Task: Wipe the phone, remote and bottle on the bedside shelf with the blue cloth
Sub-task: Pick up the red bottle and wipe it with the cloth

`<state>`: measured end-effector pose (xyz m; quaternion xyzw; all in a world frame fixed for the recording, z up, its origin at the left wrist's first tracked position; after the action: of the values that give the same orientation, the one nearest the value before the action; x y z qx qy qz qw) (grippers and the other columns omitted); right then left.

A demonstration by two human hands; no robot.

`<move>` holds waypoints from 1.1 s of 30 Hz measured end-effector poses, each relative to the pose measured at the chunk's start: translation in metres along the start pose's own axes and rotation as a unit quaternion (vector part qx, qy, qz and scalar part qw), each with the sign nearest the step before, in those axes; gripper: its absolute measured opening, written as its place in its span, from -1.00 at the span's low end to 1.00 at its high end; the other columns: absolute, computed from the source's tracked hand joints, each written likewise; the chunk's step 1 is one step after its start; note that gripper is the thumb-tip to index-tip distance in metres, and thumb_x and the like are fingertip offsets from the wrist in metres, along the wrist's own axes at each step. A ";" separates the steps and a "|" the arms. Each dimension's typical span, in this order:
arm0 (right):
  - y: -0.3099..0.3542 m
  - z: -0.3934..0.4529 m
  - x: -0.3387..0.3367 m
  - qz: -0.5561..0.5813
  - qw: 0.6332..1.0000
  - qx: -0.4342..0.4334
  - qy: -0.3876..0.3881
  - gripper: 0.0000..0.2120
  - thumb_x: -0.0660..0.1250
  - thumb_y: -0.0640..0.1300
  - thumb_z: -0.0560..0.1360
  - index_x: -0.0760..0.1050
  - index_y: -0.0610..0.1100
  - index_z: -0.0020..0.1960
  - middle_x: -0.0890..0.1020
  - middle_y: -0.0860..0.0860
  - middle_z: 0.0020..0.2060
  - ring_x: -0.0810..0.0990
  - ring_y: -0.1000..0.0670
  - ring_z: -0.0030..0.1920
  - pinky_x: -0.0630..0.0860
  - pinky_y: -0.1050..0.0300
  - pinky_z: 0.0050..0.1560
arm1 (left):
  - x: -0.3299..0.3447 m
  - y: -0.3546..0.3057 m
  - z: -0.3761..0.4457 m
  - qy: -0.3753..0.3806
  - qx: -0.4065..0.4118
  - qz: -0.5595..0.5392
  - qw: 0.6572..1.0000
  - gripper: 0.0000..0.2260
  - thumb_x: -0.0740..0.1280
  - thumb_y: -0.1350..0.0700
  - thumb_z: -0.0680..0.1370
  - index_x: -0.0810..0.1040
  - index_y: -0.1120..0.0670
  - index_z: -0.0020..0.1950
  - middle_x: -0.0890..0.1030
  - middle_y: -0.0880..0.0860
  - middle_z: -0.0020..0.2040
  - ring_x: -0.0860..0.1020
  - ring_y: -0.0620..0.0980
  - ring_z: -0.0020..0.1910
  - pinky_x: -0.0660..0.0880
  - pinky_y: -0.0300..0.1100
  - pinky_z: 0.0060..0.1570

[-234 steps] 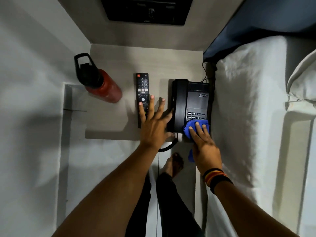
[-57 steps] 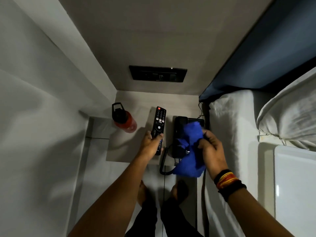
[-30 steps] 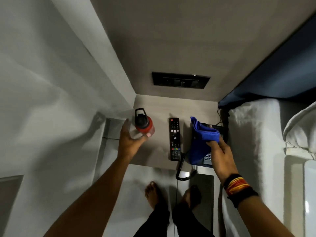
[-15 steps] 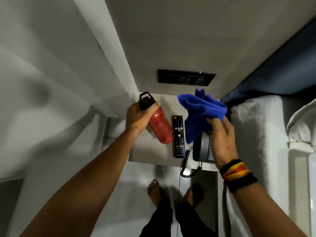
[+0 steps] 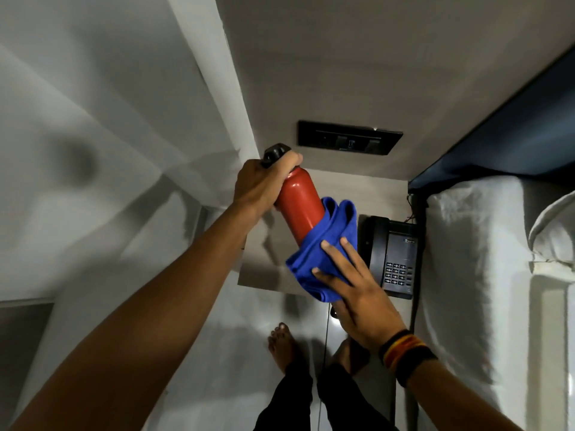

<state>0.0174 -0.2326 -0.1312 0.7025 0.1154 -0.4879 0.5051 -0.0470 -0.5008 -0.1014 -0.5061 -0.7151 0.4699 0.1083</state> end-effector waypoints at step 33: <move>-0.009 -0.062 0.005 0.315 0.860 0.361 -0.178 -0.48 0.13 -0.16 0.49 0.51 -0.03 0.41 0.61 0.07 0.33 0.51 0.20 0.36 0.40 0.17 0.43 | 0.026 0.087 0.000 -0.129 0.022 -0.043 0.990 -0.67 0.60 0.01 0.49 0.71 0.09 0.20 0.76 0.03 0.09 0.72 0.05 0.14 0.62 -0.12 0.19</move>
<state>0.0489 -0.1790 -0.1397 0.7355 -0.3878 -0.4274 0.3550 -0.0043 -0.4750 -0.1778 -0.4076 -0.7338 0.5416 0.0461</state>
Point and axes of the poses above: each hand's wrist, its own z-axis towards the middle knuckle, its own x-axis out of the palm, y = z × x, the point moved 4 cm from there along z, towards the middle knuckle
